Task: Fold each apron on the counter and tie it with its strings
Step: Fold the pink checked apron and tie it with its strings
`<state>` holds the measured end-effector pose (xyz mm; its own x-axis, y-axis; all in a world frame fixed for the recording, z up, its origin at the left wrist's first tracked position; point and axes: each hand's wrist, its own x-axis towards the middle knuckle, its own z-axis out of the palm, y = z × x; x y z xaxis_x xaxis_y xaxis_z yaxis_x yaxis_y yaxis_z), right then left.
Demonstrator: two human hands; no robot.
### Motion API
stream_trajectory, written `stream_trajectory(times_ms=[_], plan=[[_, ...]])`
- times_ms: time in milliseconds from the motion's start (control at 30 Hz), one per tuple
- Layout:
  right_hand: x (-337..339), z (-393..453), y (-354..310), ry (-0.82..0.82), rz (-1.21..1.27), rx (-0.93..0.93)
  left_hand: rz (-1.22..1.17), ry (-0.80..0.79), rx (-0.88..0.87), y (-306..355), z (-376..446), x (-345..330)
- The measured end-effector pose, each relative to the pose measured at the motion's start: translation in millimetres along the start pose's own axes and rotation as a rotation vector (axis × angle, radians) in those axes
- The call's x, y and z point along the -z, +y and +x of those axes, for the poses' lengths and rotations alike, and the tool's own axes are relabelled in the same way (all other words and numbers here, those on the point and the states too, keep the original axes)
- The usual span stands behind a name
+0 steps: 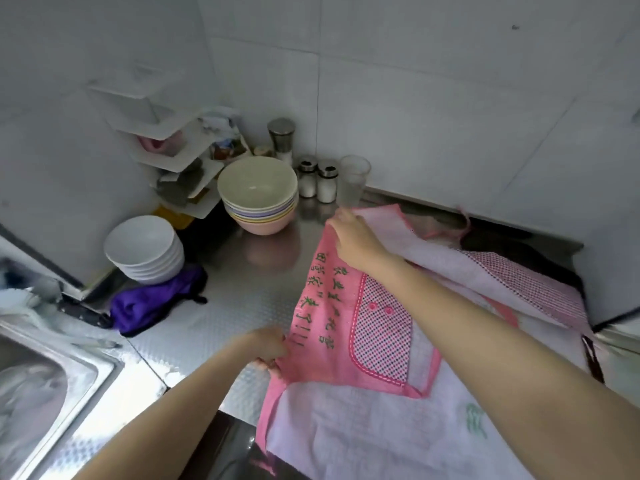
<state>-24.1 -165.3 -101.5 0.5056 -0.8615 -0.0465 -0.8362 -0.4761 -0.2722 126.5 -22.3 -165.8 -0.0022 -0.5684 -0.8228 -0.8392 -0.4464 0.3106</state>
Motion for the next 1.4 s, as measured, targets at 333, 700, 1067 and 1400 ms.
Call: stream_trajectory(times_ms=[333,700,1067,1400], plan=[[-62,-155,-20,-0.367,0.045,-0.237,-0.014,0.285,-0.053,-11,-25,-33],[-100,-205,-41,-0.535,0.062,-0.412,0.007,0.437,-0.084,-53,-36,-71],[-107,-198,-67,-0.418,0.172,-0.418,0.347,0.594,-0.084,-39,-27,-70],[-112,-208,-37,-0.399,0.132,-0.604,0.108,0.465,-0.045,-68,-21,-47]])
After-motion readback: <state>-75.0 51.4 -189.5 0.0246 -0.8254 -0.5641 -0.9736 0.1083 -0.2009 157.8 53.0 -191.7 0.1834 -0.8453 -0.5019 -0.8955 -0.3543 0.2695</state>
